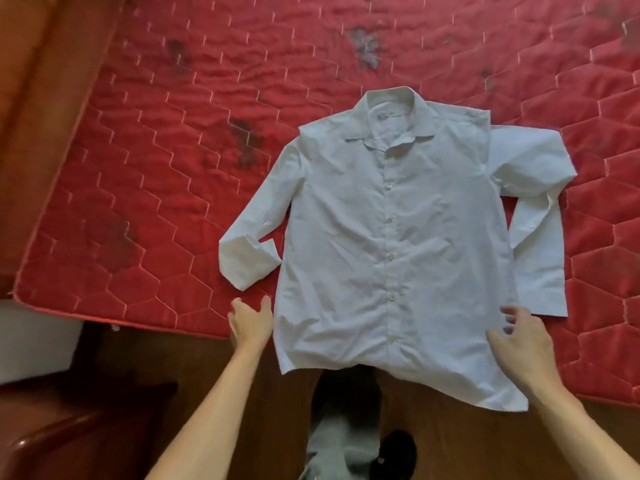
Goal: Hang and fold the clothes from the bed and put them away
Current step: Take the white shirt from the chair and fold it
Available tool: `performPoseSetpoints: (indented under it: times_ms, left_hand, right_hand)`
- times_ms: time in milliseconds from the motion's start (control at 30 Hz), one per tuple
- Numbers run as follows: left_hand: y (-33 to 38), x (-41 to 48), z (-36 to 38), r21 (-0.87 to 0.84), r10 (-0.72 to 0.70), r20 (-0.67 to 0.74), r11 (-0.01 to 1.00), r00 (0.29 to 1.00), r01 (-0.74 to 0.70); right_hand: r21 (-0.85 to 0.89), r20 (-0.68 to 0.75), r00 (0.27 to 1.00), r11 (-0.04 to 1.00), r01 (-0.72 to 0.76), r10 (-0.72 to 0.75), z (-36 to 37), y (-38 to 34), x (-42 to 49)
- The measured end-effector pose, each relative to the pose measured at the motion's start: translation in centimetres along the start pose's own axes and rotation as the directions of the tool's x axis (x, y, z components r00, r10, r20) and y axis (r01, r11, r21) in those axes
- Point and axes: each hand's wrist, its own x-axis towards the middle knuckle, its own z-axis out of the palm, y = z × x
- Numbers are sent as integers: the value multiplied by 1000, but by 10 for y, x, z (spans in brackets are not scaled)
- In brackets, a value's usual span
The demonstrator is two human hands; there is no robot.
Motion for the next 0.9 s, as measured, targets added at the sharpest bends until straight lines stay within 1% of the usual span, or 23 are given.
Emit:
performPoseSetpoints:
  times_ms: [33, 100, 167, 200, 233, 333, 400, 433, 533, 567, 600, 633, 733, 767, 833, 867, 900]
  left_hand:
    - [8, 13, -5, -36, -46, -7, 998, 999, 46]
    - [22, 47, -10, -201, -156, 30, 967, 987, 159]
    - [32, 76, -13, -420, -255, 126, 862, 959, 285]
    - [35, 90, -13, -486, -286, 163, 810, 944, 329]
    - [37, 104, -11, -513, -303, 177, 784, 936, 350]
    - [43, 136, -10, -531, -328, 155, 767, 932, 359]
    - [51, 147, -21, -552, -311, 157, 759, 937, 344]
    - [53, 154, -29, -568, -281, 186, 751, 941, 337]
    - [58, 173, -58, -625, -148, 367, 692, 918, 361]
    - [61, 178, -68, -612, -112, 407, 704, 907, 361]
    - [63, 184, -77, -591, -91, 432, 723, 897, 358]
    - [67, 189, -87, -569, -78, 451, 742, 889, 354]
    - [73, 208, -109, -534, -35, 483, 781, 875, 326]
    - [74, 214, -116, -518, -32, 491, 793, 870, 322]
    - [76, 224, -128, -506, -21, 501, 805, 865, 312]
    - [77, 228, -134, -516, -2, 510, 799, 860, 308]
    - [77, 231, -141, -536, 18, 530, 782, 848, 318]
  right_hand:
    - [-1, 30, 998, 999, 46, -46, 3, -17, 6]
    - [-2, 73, 985, 987, 158, -157, 18, -53, 18]
    - [2, 147, 957, 967, 253, -251, 42, -90, 27]
    - [8, 198, 935, 954, 300, -296, 56, -109, 31]
    - [15, 247, 908, 938, 345, -338, 73, -129, 34]
    - [29, 377, 813, 883, 468, -443, 128, -188, 37]
    - [24, 455, 755, 853, 521, -473, 163, -227, 35]
    - [17, 488, 728, 840, 543, -481, 177, -246, 34]
    - [11, 555, 629, 761, 648, -544, 213, -303, 30]
    - [8, 559, 593, 719, 694, -579, 223, -319, 30]
    - [5, 550, 571, 686, 727, -609, 232, -335, 30]
    - [5, 527, 565, 667, 745, -635, 239, -349, 32]
    - [36, 368, 545, 597, 801, -754, 256, -381, 40]
    - [49, 347, 531, 580, 813, -774, 258, -389, 43]
    - [62, 391, 502, 566, 822, -772, 262, -404, 45]
    - [54, 427, 474, 545, 837, -770, 262, -411, 45]
    - [32, 448, 428, 492, 870, -785, 261, -418, 42]
